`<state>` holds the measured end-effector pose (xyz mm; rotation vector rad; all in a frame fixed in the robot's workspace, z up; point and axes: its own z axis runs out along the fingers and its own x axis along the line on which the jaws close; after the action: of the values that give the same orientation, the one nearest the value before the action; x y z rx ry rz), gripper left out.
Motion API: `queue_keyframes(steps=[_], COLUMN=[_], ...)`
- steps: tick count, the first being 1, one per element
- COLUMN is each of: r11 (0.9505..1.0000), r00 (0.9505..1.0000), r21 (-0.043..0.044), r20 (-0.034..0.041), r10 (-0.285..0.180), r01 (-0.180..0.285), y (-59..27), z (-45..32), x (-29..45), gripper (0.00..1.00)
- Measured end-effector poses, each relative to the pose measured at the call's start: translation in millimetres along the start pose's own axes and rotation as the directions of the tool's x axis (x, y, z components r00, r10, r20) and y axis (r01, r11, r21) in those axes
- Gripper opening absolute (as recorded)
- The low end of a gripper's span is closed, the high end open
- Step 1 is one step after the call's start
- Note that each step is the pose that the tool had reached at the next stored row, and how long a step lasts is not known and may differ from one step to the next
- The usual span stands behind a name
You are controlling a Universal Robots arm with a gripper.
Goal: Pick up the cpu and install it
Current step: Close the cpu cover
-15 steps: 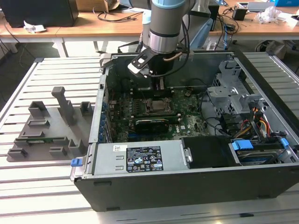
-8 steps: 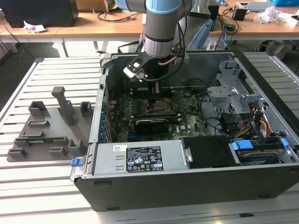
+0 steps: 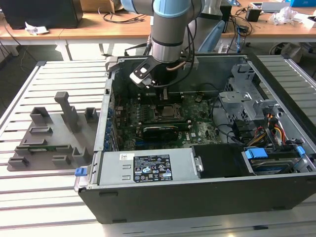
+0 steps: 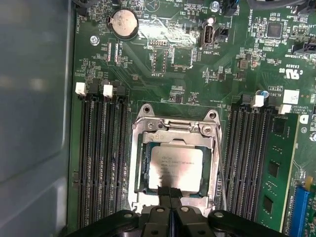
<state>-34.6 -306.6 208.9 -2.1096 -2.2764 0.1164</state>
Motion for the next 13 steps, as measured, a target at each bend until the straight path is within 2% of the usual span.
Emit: queue_keyframes(steps=[13], r11=[1.0000], r00=[1.0000], r21=[0.0007], r20=[0.0005], r10=[0.000], r01=[0.000], y=[-2.1], z=[5.9], x=[0.1], gripper=[0.11])
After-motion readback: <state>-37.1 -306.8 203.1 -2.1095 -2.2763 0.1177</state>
